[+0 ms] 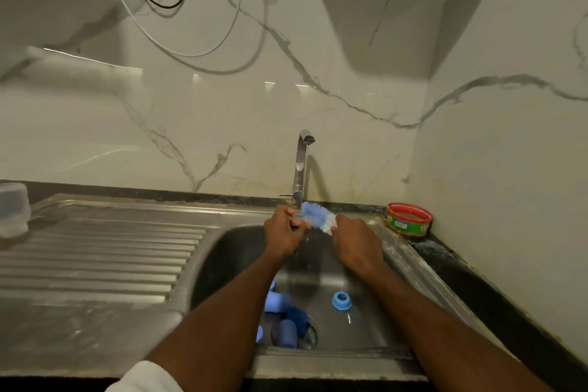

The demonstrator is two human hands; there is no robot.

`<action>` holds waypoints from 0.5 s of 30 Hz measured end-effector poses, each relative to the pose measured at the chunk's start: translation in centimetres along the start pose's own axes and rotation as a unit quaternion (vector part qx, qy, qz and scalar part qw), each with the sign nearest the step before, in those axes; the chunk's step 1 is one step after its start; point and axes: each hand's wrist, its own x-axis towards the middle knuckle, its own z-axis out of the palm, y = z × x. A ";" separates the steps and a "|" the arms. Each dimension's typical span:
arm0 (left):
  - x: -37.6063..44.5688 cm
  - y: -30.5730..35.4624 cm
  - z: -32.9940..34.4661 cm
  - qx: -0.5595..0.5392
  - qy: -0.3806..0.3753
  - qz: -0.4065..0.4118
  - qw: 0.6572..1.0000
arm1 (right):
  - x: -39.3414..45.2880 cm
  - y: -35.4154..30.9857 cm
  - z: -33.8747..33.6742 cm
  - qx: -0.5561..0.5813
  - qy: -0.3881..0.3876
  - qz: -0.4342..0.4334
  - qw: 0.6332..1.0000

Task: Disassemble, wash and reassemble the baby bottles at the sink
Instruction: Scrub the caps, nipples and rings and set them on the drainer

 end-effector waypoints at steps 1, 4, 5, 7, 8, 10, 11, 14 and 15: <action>0.1 -0.1 -0.3 -0.004 0.018 -0.024 1.000 | -0.3 -0.1 -0.1 -0.001 0.007 -0.009 1.000; 0.5 -1.0 -0.8 -0.017 0.036 -0.076 0.996 | -1.2 -0.7 0.0 -0.007 0.015 -0.049 0.999; 0.6 -1.2 -0.9 -0.020 0.022 -0.068 0.997 | -1.5 -1.0 0.0 -0.036 0.013 -0.063 0.997; 0.4 -1.2 -0.9 -0.026 -0.011 -0.037 0.999 | -0.9 -0.8 0.6 -0.060 0.002 -0.072 0.996; 0.1 -0.9 -1.0 -0.035 -0.031 -0.023 0.999 | -0.1 -0.4 1.3 -0.034 -0.010 -0.075 0.997; -0.3 -0.1 -0.9 -0.042 -0.059 -0.004 0.997 | 0.9 0.0 1.5 -0.016 -0.001 -0.056 0.998; -0.4 0.2 -0.8 -0.036 -0.059 -0.007 0.998 | 0.7 0.0 0.8 -0.039 0.009 -0.049 0.998; -0.3 0.2 -0.6 -0.024 -0.006 -0.059 0.998 | -0.8 -0.4 -1.1 -0.056 0.044 -0.052 0.996; -0.1 -0.1 -0.7 -0.024 0.007 -0.079 0.997 | -1.3 -0.5 -1.3 -0.051 0.043 -0.055 0.996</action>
